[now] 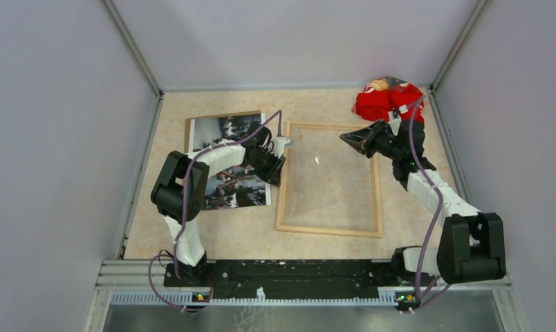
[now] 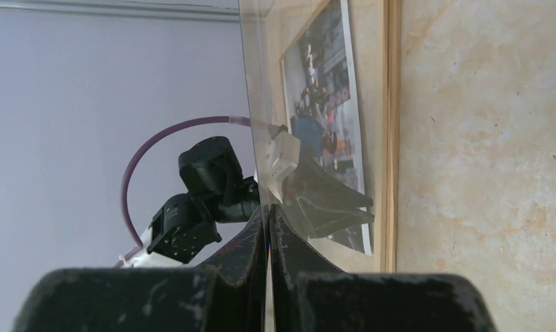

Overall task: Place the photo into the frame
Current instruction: Place the photo frame item in the photo frame.

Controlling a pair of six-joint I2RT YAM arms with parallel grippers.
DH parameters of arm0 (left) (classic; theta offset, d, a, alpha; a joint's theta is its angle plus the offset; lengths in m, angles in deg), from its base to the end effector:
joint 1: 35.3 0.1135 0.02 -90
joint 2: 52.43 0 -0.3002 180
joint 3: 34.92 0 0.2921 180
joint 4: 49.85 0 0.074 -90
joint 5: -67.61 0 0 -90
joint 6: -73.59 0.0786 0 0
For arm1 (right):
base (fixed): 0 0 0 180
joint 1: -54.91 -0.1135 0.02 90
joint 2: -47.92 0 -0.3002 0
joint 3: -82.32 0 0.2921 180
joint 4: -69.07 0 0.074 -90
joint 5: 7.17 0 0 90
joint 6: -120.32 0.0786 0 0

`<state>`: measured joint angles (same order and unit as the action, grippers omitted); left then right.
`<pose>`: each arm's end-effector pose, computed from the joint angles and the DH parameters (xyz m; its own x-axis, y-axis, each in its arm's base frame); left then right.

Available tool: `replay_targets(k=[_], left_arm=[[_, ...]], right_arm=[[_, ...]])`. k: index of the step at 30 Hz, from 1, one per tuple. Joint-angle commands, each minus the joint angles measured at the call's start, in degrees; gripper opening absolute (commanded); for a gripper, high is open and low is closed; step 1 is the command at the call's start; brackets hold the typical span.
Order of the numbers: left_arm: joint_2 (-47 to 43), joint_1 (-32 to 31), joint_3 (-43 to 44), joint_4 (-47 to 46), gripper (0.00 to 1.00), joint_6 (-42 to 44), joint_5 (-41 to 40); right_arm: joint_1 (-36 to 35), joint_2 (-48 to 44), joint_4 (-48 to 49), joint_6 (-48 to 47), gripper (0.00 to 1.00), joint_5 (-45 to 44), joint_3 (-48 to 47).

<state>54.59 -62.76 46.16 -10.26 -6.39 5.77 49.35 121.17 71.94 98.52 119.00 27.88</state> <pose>0.3644 -0.2312 0.1424 -0.6944 0.5337 -0.4826 0.7117 0.6086 -0.3509 0.3360 0.0793 0.2690 -0.6986 0.6851 -0.2066 0.0150 0.3027 0.9530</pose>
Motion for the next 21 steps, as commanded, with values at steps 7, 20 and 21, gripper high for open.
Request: replay_targets(k=[7,20,21], left_arm=[[0.2,-0.2,-1.2,-1.1,0.32,1.1,-1.5],[0.1,-0.2,-1.3,-1.0,0.27,1.0,-1.2],[0.0,-0.2,-1.4,-1.1,0.27,0.9,-1.3]], right_arm=[[-1.6,0.0,4.1,3.3,0.00,-2.6,-1.3],[-4.7,0.8,2.0,5.5,0.00,-9.4,-4.3],[-4.9,1.0,1.9,5.5,0.00,-9.5,-4.5]])
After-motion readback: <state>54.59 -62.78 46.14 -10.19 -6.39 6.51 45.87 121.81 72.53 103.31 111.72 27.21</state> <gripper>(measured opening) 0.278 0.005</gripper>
